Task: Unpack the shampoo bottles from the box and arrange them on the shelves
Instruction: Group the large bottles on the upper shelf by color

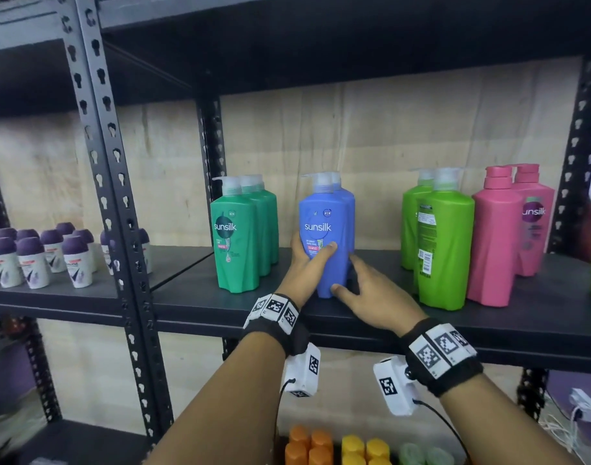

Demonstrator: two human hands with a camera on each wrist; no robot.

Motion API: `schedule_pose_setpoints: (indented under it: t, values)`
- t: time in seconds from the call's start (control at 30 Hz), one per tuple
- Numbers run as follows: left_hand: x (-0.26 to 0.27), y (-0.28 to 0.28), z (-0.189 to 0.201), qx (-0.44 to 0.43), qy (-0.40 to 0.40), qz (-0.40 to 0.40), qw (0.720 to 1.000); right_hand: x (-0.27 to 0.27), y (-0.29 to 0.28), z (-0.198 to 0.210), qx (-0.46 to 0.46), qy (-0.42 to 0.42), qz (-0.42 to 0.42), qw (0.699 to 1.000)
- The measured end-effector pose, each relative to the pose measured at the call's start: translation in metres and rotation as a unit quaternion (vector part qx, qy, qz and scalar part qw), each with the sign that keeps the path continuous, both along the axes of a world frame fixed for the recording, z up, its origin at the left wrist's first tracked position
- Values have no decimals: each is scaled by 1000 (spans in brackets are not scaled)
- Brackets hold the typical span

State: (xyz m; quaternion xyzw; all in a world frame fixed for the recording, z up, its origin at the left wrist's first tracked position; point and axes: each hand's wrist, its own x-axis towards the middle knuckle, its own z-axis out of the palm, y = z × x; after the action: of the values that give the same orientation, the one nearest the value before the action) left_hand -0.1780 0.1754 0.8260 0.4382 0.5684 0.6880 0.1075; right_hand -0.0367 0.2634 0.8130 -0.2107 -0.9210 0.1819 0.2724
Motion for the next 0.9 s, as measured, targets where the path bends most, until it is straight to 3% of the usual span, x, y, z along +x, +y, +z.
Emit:
schedule_pose_setpoints:
  t: [0.57,0.8,0.9]
  values:
    - [5,-8,-1,-18,10,15,1000,0,-4,-1,29,-28,-54,998]
    - [11,-20,-2,-21,51,91,994,7,-15,1,50,-4,-85,995]
    - [17,-25,-1,1,75,130,989,14,-23,2,63,54,-93,992]
